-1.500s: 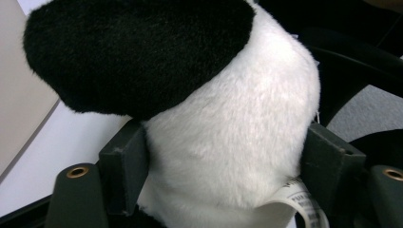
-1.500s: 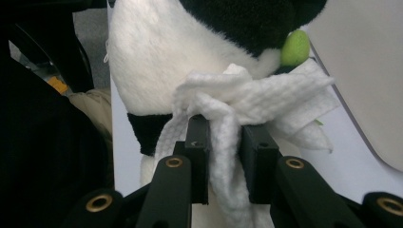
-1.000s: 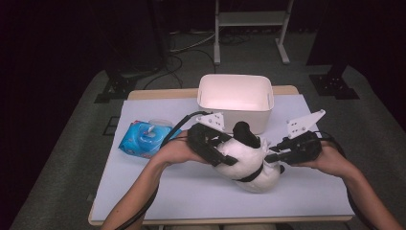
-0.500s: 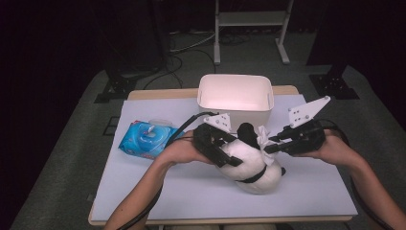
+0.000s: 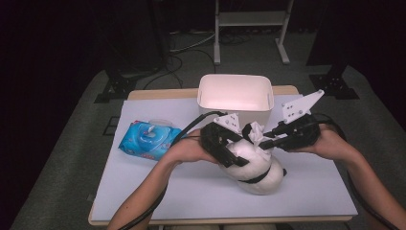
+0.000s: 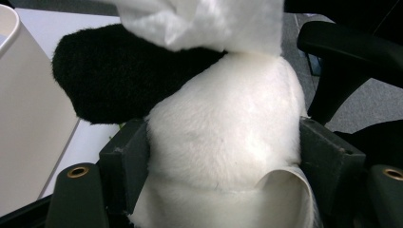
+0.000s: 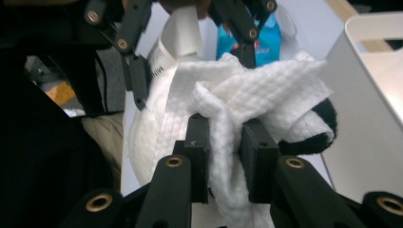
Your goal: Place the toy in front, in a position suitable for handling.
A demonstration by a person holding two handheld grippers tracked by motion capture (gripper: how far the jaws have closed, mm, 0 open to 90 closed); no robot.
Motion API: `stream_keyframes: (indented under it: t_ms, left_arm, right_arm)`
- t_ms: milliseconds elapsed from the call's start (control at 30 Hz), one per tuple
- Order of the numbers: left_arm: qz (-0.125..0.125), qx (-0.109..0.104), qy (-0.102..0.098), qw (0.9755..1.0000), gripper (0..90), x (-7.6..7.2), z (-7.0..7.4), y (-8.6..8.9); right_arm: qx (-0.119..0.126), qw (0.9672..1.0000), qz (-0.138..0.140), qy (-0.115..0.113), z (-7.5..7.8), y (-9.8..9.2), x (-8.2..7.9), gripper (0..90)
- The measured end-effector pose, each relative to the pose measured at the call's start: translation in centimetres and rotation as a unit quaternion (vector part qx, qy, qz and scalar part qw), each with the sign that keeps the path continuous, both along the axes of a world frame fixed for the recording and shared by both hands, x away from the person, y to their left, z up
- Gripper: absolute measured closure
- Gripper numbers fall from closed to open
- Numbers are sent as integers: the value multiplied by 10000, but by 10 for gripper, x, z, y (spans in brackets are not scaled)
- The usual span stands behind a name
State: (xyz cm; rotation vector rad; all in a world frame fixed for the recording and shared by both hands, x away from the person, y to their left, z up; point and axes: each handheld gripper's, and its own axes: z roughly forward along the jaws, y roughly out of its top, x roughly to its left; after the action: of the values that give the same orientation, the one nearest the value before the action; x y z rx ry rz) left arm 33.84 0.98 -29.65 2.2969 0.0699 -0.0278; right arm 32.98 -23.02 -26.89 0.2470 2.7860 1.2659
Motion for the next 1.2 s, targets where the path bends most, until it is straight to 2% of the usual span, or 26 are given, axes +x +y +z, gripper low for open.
stream_keyframes:
  t_ms: [100,267,567,867,967,1200]
  left_arm:
    - [51,-51,28,10000,218,1,0,-2]
    - [20,-40,-8,10000,192,1,2,-5]
    - [80,-46,79,9999,149,1,2,1]
    - [158,-23,183,9997,110,3,-8,13]
    - [181,-94,243,9995,101,4,-12,16]
    - [95,-100,185,9997,102,2,-15,16]
  right_arm:
    - [-106,9999,-73,-29,-3,-2,0,746]
    - [-78,9999,-144,42,-7,-8,0,749]
    - [-137,9997,-177,12,-6,-9,-1,750]
    - [-153,9997,-202,7,-6,-12,-1,750]
    - [-167,9996,-244,8,-6,-14,-2,750]
    - [-182,9996,-235,5,-6,-15,-3,750]
